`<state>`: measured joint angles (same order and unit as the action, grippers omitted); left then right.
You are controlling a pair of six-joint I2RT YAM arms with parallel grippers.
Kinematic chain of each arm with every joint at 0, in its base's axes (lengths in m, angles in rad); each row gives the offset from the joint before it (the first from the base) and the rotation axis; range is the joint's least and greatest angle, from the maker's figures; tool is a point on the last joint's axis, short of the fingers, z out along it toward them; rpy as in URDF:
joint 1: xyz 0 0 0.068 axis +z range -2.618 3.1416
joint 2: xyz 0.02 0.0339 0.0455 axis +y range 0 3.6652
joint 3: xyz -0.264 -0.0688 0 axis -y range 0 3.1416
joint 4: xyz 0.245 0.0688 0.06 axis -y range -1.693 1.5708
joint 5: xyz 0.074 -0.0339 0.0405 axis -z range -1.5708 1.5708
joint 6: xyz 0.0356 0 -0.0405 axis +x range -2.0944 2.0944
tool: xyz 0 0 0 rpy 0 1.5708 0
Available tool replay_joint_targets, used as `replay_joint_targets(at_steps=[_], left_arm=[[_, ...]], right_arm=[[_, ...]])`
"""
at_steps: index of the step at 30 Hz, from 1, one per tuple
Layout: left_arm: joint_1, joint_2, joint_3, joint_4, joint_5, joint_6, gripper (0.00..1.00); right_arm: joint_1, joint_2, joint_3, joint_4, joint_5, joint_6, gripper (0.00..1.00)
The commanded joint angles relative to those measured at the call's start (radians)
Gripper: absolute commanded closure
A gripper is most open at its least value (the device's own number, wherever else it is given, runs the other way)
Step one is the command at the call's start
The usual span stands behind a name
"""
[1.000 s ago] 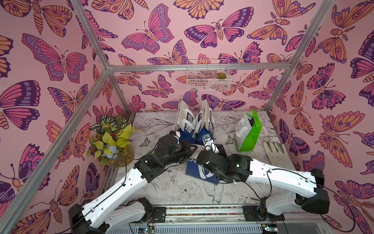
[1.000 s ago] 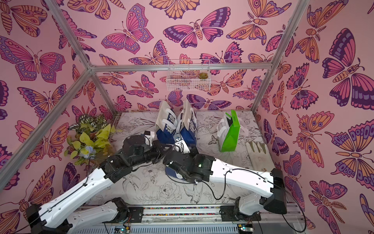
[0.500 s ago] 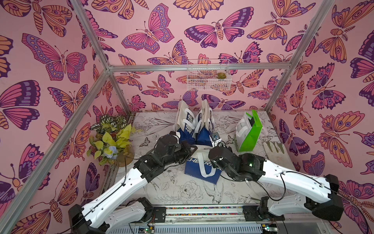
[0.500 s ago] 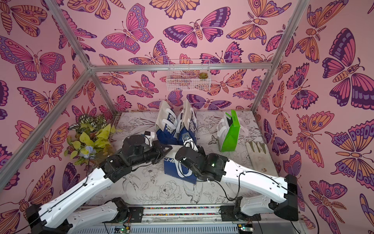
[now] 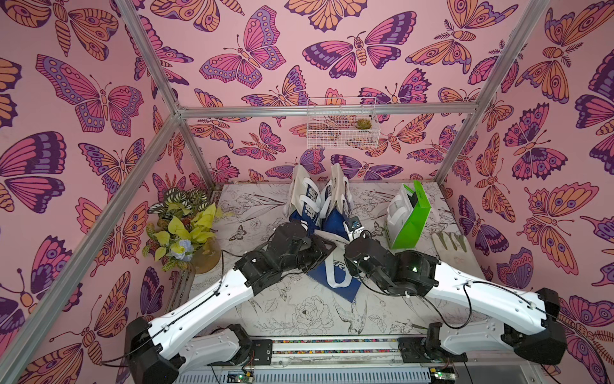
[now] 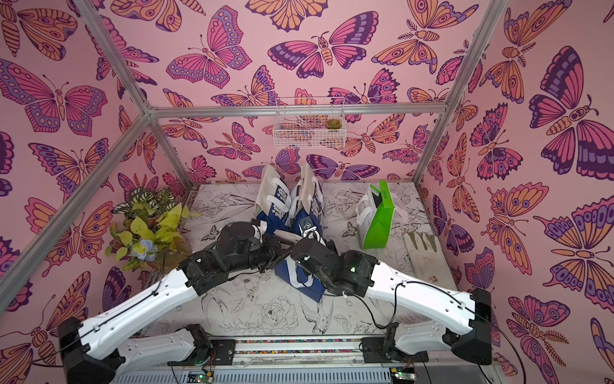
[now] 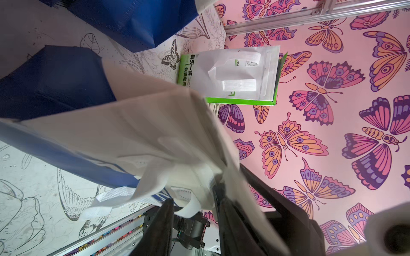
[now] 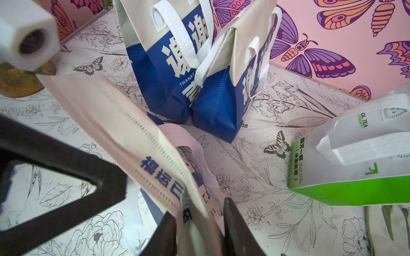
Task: Open the takeout bag
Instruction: Open the takeout bag at the center of the board.
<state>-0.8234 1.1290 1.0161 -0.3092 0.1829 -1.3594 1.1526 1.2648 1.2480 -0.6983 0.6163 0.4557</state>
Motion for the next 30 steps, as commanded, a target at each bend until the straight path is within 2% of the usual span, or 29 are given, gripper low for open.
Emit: replay_joint_targets(at_steps=[1,12,15,20,21,25,30], left_arm=[[-0.005,0.021,0.035,0.052,0.003,-0.009,0.61],[-0.028,0.006,0.014,0.142,-0.002,-0.007,0.6],[-0.029,0.015,0.012,0.144,-0.002,-0.017,0.63],[-0.029,0.037,0.019,0.146,-0.011,-0.012,0.63],[-0.029,0.045,0.021,0.147,-0.01,-0.012,0.64],[-0.029,0.066,0.022,0.154,0.006,-0.016,0.83],[-0.029,0.055,0.015,0.152,-0.009,-0.012,0.98]], right_arm=[[0.015,0.011,-0.003,-0.022,-0.032,-0.005,0.64],[0.018,0.011,-0.008,-0.026,-0.033,0.012,0.64],[0.019,0.01,-0.009,-0.02,-0.039,0.011,0.64],[0.019,0.009,-0.007,-0.027,-0.044,0.014,0.59],[0.021,0.008,-0.007,-0.029,-0.04,0.017,0.57],[0.024,0.001,-0.005,-0.054,0.0,0.037,0.4],[0.068,0.004,-0.003,-0.068,0.083,0.046,0.33]])
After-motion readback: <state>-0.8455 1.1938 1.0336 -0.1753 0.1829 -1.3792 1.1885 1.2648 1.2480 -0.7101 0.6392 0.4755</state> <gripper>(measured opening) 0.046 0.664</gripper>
